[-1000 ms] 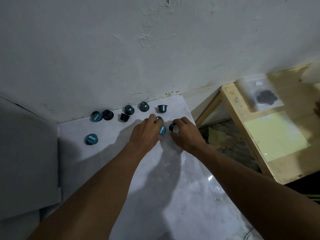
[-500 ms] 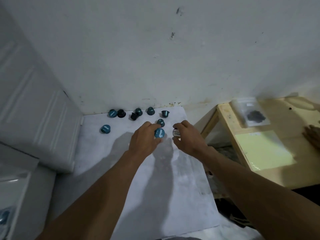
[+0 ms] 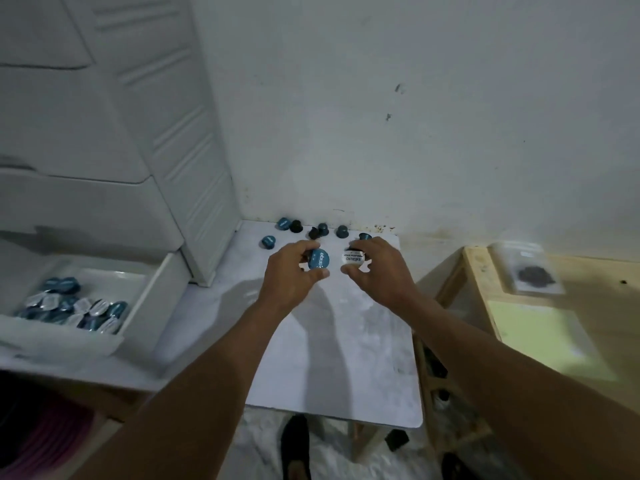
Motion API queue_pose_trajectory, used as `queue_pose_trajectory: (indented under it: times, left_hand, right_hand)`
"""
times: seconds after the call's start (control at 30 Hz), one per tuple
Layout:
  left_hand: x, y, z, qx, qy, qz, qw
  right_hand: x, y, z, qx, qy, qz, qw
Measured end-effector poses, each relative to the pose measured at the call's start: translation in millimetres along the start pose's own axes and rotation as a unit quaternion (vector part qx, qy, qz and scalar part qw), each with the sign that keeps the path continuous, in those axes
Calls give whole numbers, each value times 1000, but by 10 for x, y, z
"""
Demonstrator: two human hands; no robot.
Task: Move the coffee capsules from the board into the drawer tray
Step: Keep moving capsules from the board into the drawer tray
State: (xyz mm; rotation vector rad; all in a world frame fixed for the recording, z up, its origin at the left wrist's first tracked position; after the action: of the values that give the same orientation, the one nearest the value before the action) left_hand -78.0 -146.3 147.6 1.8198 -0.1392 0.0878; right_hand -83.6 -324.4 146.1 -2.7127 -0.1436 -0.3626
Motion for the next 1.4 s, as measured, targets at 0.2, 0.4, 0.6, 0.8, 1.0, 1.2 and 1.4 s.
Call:
queue_pose_trajectory:
  times: [0.2,0.4,0.6,0.8,1.0,1.2,1.4]
  left_hand:
    - [-510,124,-470,-5,66,-3,998]
    - [-862,194,-1068,35,123,3,992]
    - [-1146,124,-1834,85,160,6,983]
    - [-1369,-65,-2728,121,152,-2,981]
    - [-1537,-230,-3549,139,143,-5,980]
    - [-1569,-385,-4087,146,133,-10,980]
    - [-1276,-566,-4448,141,128,-12,982]
  right_hand:
    - [-203,-501,-54,35,-9,-48,998]
    - [-318,-1154,-49,69,-18,-115,991]
    - [-364,-1893,163,80,-26,-157,984]
    - [-445,-2751,488,70,-28,-160,984]
    - [-533,-3609,873,55,-11,-178,982]
    - [-497,-4126,1170,55,-24,-175,983]
    - [-164,-4435,1415,57,-39,-171,983]
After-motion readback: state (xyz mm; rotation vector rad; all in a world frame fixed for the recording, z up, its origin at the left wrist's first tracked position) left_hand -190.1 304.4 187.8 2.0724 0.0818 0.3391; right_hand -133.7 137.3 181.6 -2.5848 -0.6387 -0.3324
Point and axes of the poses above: each hand's wrist, its own x-axis towards the middle knuckle, its own z-axis out of the palm, y = z × x, the point moved 1 cm from there along x, towards the middle knuckle, and after that the axes turned 14 degrees about -x, right-handed, at the moved point
